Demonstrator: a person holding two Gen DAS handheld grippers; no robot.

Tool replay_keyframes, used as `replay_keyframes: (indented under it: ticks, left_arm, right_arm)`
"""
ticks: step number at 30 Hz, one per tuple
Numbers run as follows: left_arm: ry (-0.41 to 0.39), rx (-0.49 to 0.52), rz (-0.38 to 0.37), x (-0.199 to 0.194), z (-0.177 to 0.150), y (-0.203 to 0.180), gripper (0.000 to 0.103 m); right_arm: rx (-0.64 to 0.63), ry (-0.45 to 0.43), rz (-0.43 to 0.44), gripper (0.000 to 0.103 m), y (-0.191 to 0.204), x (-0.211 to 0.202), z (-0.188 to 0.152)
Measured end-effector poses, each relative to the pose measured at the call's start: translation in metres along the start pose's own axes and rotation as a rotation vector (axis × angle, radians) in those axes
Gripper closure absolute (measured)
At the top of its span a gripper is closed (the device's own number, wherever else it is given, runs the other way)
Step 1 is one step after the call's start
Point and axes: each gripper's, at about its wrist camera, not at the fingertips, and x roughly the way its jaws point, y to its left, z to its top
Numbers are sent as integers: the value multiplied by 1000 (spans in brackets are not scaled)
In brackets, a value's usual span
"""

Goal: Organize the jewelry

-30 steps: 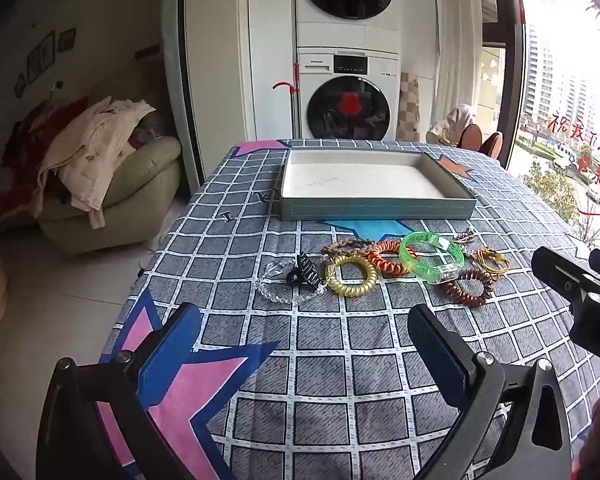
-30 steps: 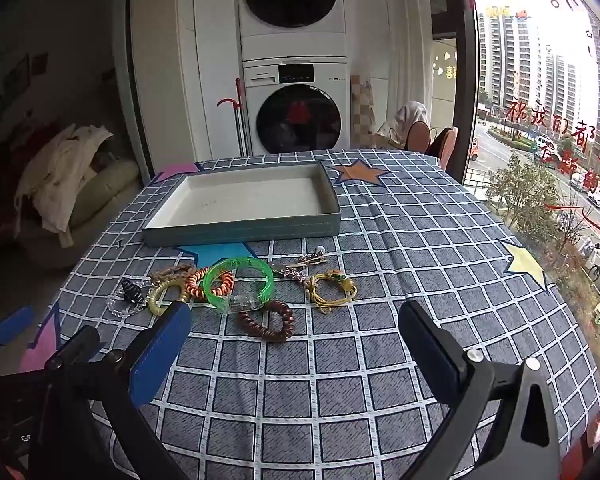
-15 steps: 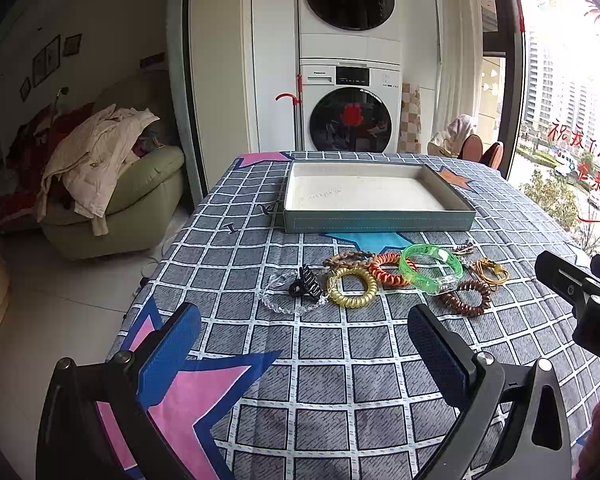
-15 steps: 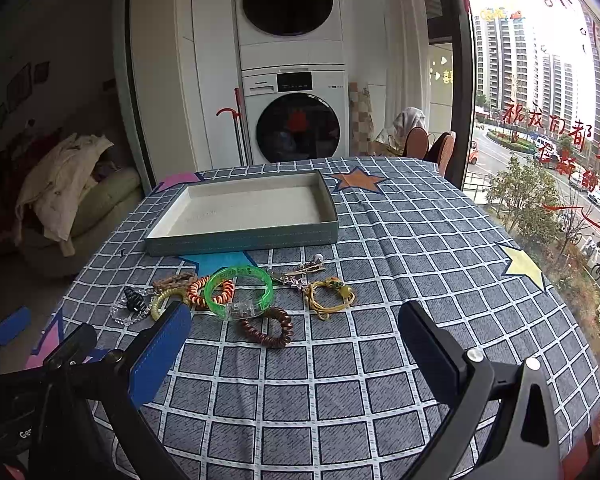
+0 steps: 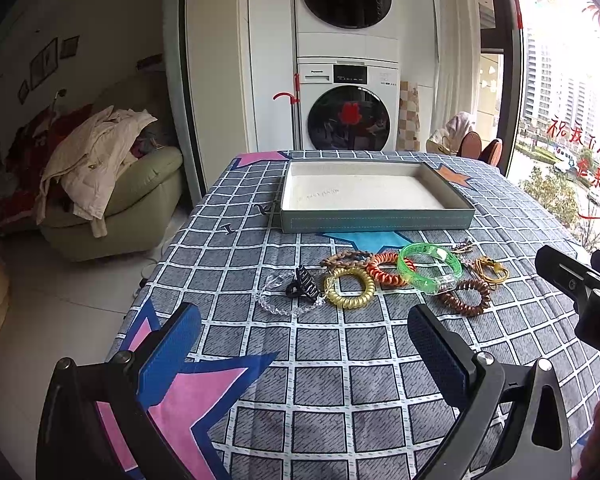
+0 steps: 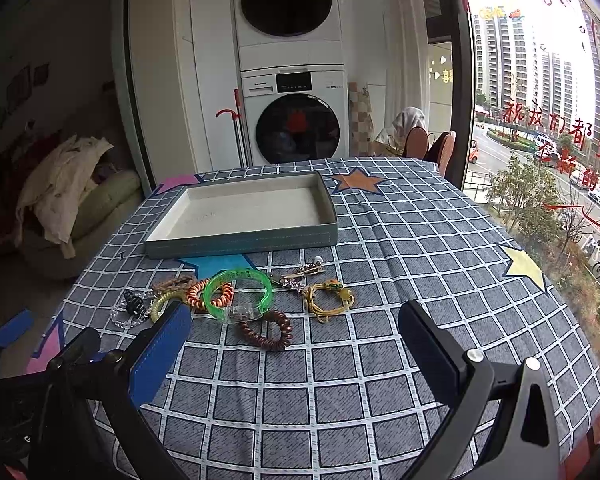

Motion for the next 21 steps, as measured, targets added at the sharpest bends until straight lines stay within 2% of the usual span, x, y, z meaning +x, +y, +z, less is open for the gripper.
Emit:
replay_keyframes:
  ticks: [21]
  left_arm:
    - [-2,4,-5,-1,0,-1,0]
  right_arm:
    - [9,-10,7,0,-1,-4,2]
